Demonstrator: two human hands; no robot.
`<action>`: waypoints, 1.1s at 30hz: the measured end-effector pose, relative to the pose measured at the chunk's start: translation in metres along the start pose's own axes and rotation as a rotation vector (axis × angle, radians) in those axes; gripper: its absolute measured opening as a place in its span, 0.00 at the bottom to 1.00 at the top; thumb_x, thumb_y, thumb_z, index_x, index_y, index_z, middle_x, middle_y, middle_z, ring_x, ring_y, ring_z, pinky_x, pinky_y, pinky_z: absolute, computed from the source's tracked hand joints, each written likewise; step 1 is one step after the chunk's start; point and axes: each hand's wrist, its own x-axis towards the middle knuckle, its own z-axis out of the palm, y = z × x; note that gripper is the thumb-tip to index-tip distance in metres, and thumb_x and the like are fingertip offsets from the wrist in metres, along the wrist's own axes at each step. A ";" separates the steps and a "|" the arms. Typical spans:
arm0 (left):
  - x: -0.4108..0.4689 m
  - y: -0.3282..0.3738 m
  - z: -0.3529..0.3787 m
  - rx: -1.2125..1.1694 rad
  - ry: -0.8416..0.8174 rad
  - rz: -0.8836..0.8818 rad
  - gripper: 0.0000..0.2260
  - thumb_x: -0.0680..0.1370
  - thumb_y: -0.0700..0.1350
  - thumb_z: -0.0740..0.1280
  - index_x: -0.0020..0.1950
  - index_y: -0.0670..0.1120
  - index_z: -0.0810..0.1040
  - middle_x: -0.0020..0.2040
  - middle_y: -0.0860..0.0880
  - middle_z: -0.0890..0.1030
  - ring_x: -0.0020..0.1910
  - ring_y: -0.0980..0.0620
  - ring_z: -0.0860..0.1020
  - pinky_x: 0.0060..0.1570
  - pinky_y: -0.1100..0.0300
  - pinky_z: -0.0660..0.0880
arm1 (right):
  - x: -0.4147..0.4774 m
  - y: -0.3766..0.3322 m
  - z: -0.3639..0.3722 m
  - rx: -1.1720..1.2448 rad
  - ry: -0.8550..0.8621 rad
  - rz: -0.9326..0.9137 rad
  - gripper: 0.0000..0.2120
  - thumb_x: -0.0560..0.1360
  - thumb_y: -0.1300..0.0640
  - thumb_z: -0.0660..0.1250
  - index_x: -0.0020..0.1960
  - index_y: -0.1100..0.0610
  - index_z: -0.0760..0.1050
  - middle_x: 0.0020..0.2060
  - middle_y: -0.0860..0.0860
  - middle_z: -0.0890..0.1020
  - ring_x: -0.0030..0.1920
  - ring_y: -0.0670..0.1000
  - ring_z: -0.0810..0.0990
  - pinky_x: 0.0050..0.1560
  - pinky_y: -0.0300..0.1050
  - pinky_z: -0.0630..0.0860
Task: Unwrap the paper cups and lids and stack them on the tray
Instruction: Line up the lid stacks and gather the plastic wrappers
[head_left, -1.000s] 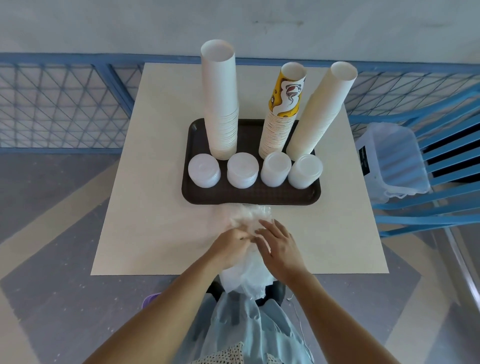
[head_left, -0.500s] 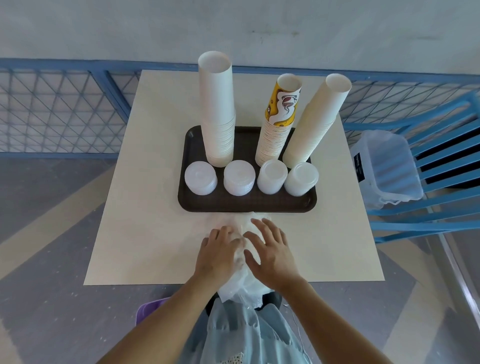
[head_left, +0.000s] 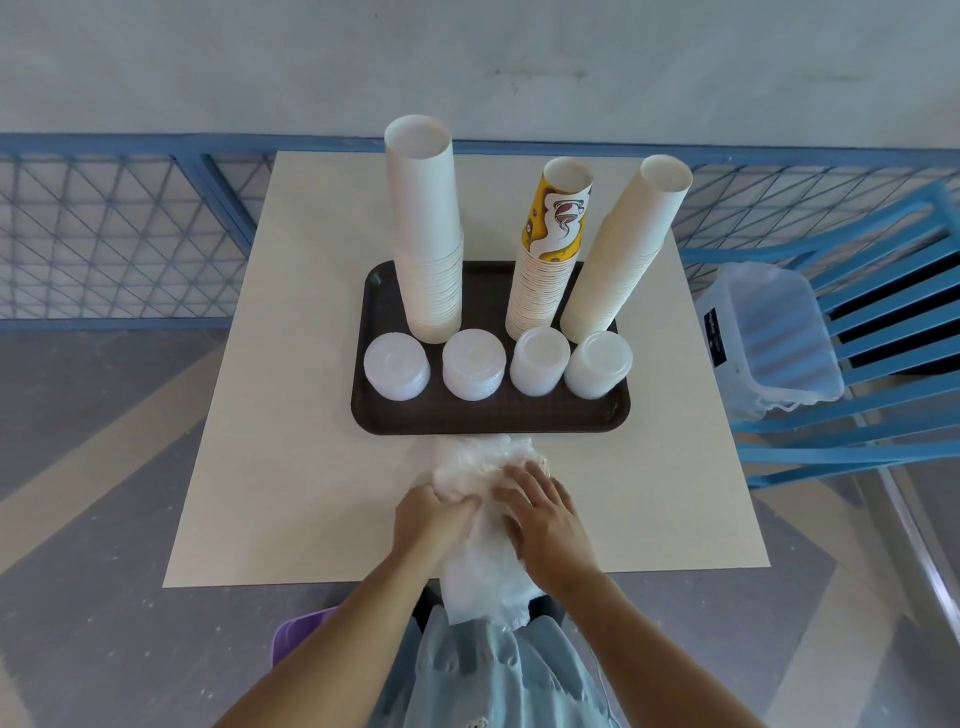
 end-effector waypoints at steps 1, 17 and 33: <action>0.001 0.002 0.002 0.013 -0.021 -0.003 0.13 0.74 0.52 0.76 0.53 0.50 0.77 0.41 0.54 0.82 0.38 0.58 0.81 0.33 0.63 0.74 | 0.000 -0.001 0.000 0.026 -0.001 0.012 0.15 0.82 0.55 0.64 0.69 0.49 0.76 0.77 0.49 0.71 0.81 0.57 0.62 0.78 0.58 0.64; -0.026 0.010 -0.031 -0.325 -0.327 0.114 0.15 0.75 0.50 0.75 0.60 0.60 0.81 0.53 0.55 0.87 0.53 0.51 0.85 0.54 0.49 0.84 | 0.018 -0.045 -0.081 0.747 0.057 0.661 0.41 0.74 0.38 0.75 0.78 0.53 0.63 0.69 0.44 0.70 0.69 0.46 0.70 0.68 0.45 0.70; -0.066 0.029 -0.094 -0.620 -0.639 0.204 0.15 0.79 0.40 0.73 0.65 0.50 0.80 0.56 0.46 0.87 0.55 0.47 0.86 0.50 0.54 0.82 | 0.018 -0.079 -0.126 1.671 -0.223 0.629 0.17 0.78 0.76 0.58 0.53 0.65 0.83 0.41 0.61 0.84 0.34 0.55 0.84 0.31 0.44 0.80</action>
